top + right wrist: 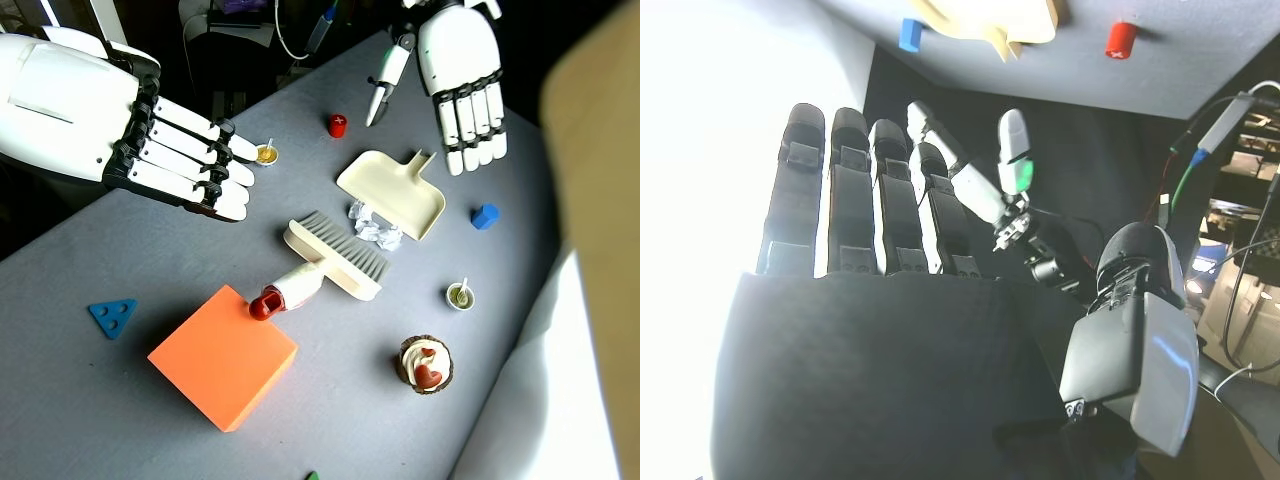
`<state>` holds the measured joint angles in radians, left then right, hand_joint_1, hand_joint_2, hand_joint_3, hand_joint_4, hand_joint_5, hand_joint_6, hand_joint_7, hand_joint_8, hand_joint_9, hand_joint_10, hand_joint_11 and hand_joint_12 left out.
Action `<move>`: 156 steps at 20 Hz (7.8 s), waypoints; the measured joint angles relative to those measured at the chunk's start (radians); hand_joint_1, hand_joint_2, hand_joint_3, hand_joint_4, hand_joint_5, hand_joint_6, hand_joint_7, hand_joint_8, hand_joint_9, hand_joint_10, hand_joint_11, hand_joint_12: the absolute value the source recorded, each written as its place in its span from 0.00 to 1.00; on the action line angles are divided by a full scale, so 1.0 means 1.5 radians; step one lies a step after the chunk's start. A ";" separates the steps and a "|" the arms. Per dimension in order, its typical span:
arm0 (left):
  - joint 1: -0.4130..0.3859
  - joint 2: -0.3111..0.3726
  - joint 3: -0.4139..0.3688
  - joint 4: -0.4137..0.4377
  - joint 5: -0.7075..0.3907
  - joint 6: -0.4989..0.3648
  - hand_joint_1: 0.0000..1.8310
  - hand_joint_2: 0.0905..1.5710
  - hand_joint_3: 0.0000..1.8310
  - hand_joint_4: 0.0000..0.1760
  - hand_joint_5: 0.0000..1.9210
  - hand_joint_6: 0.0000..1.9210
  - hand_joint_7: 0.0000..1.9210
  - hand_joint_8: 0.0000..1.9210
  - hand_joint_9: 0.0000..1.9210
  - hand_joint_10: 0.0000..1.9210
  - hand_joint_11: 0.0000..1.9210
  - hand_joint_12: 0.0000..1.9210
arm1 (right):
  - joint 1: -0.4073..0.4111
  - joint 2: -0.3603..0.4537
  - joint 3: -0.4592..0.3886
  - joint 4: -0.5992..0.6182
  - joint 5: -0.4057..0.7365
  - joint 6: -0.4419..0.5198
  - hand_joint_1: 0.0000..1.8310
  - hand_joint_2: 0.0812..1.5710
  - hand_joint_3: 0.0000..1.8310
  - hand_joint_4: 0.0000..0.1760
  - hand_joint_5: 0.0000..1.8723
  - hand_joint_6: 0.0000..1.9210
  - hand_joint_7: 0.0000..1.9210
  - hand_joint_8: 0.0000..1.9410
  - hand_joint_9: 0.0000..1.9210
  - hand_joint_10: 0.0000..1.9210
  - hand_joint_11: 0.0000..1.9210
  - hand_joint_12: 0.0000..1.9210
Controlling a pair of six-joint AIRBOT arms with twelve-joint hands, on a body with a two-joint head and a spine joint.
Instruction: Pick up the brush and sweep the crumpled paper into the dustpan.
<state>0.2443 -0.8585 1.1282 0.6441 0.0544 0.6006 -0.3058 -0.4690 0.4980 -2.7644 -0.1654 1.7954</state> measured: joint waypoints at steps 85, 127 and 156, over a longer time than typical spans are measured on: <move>0.259 -0.105 0.071 -0.981 -0.283 0.876 0.60 0.72 0.00 0.00 0.47 0.57 0.13 0.00 0.08 0.00 0.06 0.02 | -0.003 0.000 -0.002 0.000 -0.010 -0.010 0.00 0.62 0.00 0.00 0.09 0.00 0.10 0.00 0.11 0.00 0.11 0.00; 0.182 -0.215 0.239 -1.046 -0.257 0.951 0.61 0.71 0.00 0.00 0.49 0.54 0.13 0.00 0.09 0.00 0.06 0.04 | -0.105 -0.485 0.170 0.456 -0.593 -0.914 0.42 0.59 0.00 0.00 0.02 0.00 0.04 0.00 0.06 0.00 0.09 0.00; 0.133 -0.257 0.270 -0.995 -0.230 0.951 0.60 0.72 0.00 0.00 0.47 0.56 0.12 0.00 0.08 0.00 0.04 0.04 | -0.135 -0.691 0.436 0.485 -0.642 -0.861 0.63 0.59 0.00 0.00 0.04 0.00 0.03 0.00 0.03 0.00 0.08 0.00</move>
<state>0.4442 -1.2438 1.5326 -0.8486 -0.2913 2.0266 -0.5079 -1.5051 1.1519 -2.0361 -1.1286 0.5037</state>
